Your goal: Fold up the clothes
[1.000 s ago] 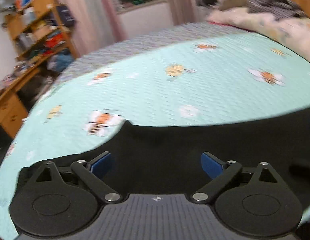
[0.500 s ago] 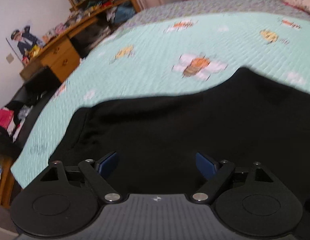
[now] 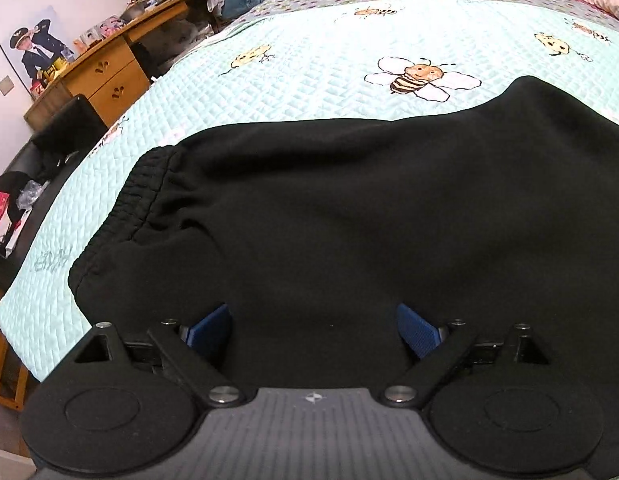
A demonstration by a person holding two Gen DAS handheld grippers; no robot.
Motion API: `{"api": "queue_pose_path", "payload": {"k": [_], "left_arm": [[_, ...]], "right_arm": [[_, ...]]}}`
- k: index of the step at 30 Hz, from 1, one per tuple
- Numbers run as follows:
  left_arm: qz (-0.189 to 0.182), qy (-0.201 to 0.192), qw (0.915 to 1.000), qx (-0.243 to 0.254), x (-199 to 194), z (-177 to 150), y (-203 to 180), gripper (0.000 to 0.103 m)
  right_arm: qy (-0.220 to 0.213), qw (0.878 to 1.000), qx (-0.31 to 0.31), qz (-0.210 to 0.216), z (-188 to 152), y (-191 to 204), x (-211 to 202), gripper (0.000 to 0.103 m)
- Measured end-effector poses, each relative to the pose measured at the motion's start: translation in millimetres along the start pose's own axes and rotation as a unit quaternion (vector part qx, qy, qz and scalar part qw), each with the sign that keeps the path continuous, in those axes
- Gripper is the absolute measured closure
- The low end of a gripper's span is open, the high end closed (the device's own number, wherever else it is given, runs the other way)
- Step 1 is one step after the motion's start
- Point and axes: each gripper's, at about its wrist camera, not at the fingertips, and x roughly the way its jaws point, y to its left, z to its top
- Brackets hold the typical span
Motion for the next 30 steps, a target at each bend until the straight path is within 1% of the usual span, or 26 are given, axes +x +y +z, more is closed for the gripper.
{"api": "queue_pose_path", "payload": {"k": [1, 2, 3, 4, 5, 7, 8, 9, 11, 13, 14, 15, 16, 17, 19, 21, 22, 23, 25, 27, 30], "left_arm": [[-0.001, -0.001, 1.0000, 0.001, 2.2, 0.8, 0.2, 0.009], [-0.002, -0.001, 1.0000, 0.001, 4.3, 1.8, 0.6, 0.009], [-0.004, -0.001, 1.0000, 0.001, 5.8, 3.4, 1.6, 0.009], [-0.006, -0.002, 1.0000, 0.001, 7.3, 4.9, 2.5, 0.009], [-0.006, -0.002, 1.0000, 0.001, 8.1, 5.7, 3.0, 0.010], [-0.008, -0.003, 1.0000, 0.003, 7.6, 6.6, 1.8, 0.014], [-0.013, -0.002, 0.9999, 0.003, 5.6, 7.4, 0.8, 0.022], [-0.017, 0.000, 0.9998, 0.002, 3.0, 8.4, -0.5, 0.034], [-0.023, 0.002, 0.9997, 0.007, -7.9, 12.2, -7.8, 0.049], [-0.029, 0.000, 0.9995, 0.015, -20.1, 16.4, -16.7, 0.045], [-0.036, -0.004, 0.9992, 0.019, -27.5, 18.9, -21.9, 0.039], [-0.043, -0.011, 0.9988, 0.022, -35.3, 21.9, -27.3, 0.037], [-0.049, -0.013, 0.9984, 0.026, -40.3, 24.7, -32.5, 0.037], [-0.055, -0.014, 0.9979, 0.030, -45.3, 27.5, -37.6, 0.037], [-0.067, -0.016, 0.9970, 0.036, -54.4, 33.1, -47.9, 0.038], [-0.080, -0.003, 0.9962, 0.036, -55.8, 38.2, -57.4, 0.041], [-0.086, 0.002, 0.9957, 0.035, -56.4, 40.8, -62.0, 0.044], [-0.091, 0.005, 0.9953, 0.032, -56.9, 43.5, -66.0, 0.049], [-0.095, 0.002, 0.9949, 0.033, -58.7, 47.5, -74.9, 0.054], [-0.092, -0.008, 0.9948, 0.044, -59.7, 48.2, -85.6, 0.058], [-0.096, -0.014, 0.9926, 0.072, -59.9, 45.4, -106.0, 0.061]], "right_arm": [[-0.001, 1.000, 0.026, -0.009, -4.7, -19.3, -4.9, 0.084], [-0.005, 0.998, 0.055, -0.004, -10.7, -37.6, -11.8, 0.094], [-0.014, 0.997, 0.071, -0.014, -14.4, -48.1, -22.1, 0.095], [-0.024, 0.996, 0.086, -0.027, -17.7, -57.4, -32.8, 0.095], [-0.034, 0.994, 0.101, -0.039, -20.9, -66.8, -43.5, 0.091], [-0.046, 0.991, 0.098, -0.078, -27.1, -73.0, -61.1, 0.087], [-0.051, 0.989, 0.095, -0.098, -30.1, -75.7, -69.8, 0.087], [-0.054, 0.989, 0.097, -0.097, -33.0, -77.0, -76.2, 0.087], [-0.056, 0.989, 0.099, -0.090, -38.3, -76.6, -86.0, 0.087], [-0.058, 0.990, 0.090, -0.088, -38.6, -64.9, -85.4, 0.076], [-0.059, 0.991, 0.085, -0.088, -38.6, -58.8, -84.9, 0.060], [-0.063, 0.991, 0.081, -0.087, -35.2, -53.2, -83.1, 0.042], [-0.067, 0.991, 0.077, -0.086, -31.2, -47.6, -81.2, 0.036], [-0.072, 0.991, 0.073, -0.086, -27.3, -42.0, -79.4, 0.033], [-0.083, 0.991, 0.054, -0.092, -21.4, -32.1, -80.0, 0.033], [-0.100, 0.989, 0.029, -0.104, -14.9, -22.4, -82.2, 0.033], [-0.108, 0.988, 0.016, -0.111, -11.7, -17.5, -83.3, 0.033], [-0.116, 0.986, 0.004, -0.117, -8.4, -12.6, -84.4, 0.033], [-0.133, 0.982, -0.021, -0.129, -1.9, -2.9, -86.6, 0.033], [-0.161, 0.977, -0.049, -0.132, -1.9, 4.2, -91.6, 0.033], [-0.145, 0.980, -0.039, -0.128, -4.9, -11.3, -87.2, 0.034]]}}
